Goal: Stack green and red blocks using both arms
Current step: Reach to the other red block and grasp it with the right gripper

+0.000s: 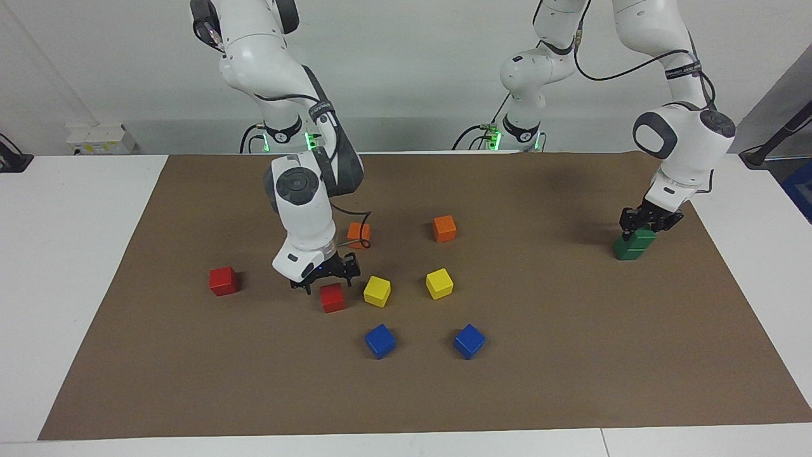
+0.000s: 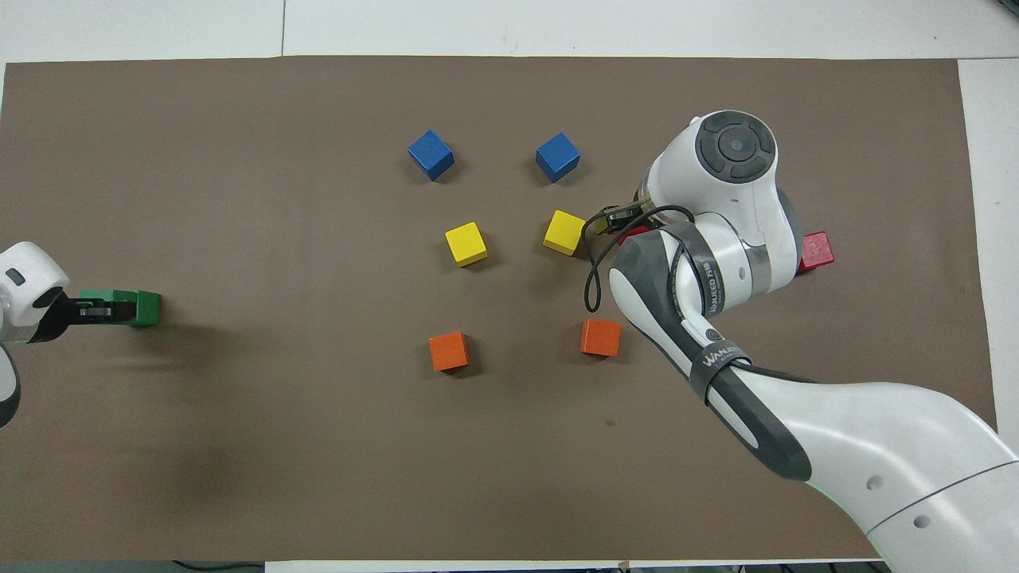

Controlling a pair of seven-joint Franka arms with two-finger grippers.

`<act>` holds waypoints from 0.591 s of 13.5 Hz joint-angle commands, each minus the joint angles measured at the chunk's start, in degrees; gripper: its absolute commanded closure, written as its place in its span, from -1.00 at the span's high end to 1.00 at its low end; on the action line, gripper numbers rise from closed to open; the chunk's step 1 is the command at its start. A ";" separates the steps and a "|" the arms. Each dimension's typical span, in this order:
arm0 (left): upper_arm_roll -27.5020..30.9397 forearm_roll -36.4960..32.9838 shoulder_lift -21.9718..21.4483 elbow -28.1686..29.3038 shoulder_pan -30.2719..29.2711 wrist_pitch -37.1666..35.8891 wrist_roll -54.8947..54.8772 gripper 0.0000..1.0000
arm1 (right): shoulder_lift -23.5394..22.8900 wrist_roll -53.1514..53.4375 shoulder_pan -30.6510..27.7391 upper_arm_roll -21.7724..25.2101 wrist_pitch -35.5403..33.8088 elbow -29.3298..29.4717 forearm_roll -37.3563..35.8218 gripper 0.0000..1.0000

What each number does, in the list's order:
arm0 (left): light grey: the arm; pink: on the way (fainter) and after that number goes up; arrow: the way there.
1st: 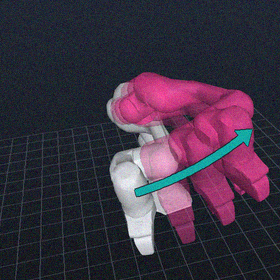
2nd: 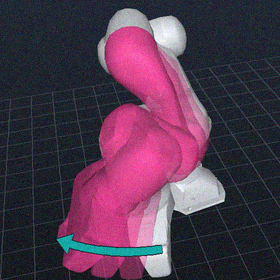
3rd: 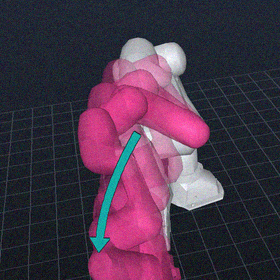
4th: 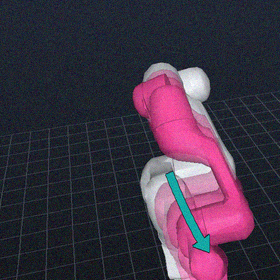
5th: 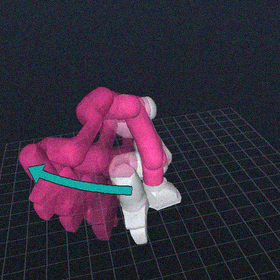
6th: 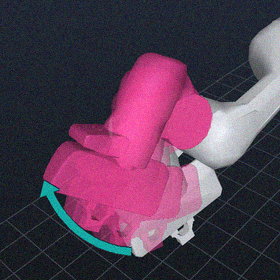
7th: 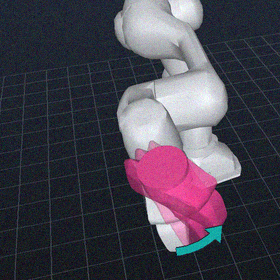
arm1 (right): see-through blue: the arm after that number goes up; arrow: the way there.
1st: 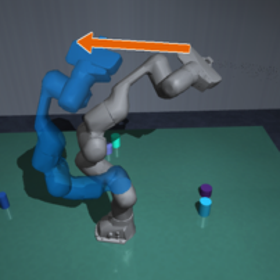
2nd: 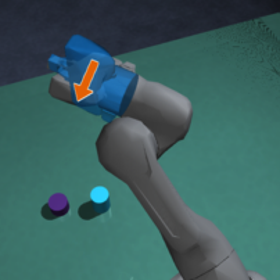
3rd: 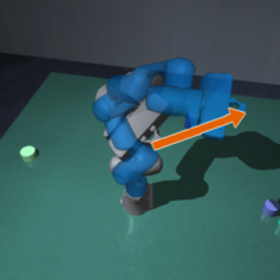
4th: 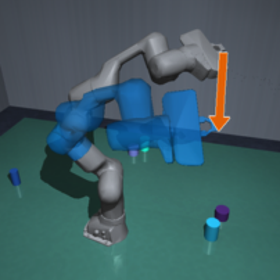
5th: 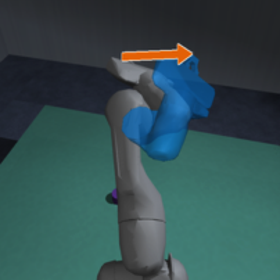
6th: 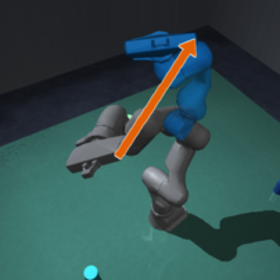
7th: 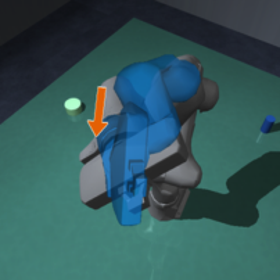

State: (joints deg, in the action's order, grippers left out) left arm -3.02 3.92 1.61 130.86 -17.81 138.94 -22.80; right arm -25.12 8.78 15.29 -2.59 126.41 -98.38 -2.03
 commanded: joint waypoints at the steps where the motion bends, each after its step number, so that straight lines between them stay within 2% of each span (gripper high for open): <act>1: -0.15 -0.14 0.32 0.72 -0.03 1.68 -0.84 0.99 | -0.81 -1.22 -0.97 -0.67 1.82 -0.59 -0.61 1.00; 4: -0.15 -0.14 0.32 -0.25 -0.21 0.11 -0.76 1.00 | -0.90 -1.22 -0.97 -0.67 4.10 -2.43 -0.61 1.00; 5: -0.15 -0.14 0.32 -1.38 -0.12 -1.47 -0.76 1.00 | -1.16 -1.22 -0.88 -0.67 4.10 -2.52 -0.61 0.91; 6: -0.15 -0.14 0.32 -3.39 -0.12 -4.09 -0.76 1.00 | -1.16 -1.22 -0.88 -0.67 4.10 -2.52 -0.61 0.78; 7: -0.15 -0.14 0.32 -5.76 -0.12 -7.16 -0.76 1.00 | -1.16 -1.14 -0.88 -0.67 4.10 -2.69 -0.61 0.53; 8: -0.15 -0.14 0.32 -8.49 -0.12 -10.24 -0.67 1.00 | -1.07 -1.13 -0.88 -0.67 3.93 -3.04 -0.61 0.16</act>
State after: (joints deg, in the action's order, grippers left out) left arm -3.04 3.92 1.69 127.79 -17.80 134.93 -23.01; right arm -26.43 8.75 15.30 -2.59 129.30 -100.34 -2.03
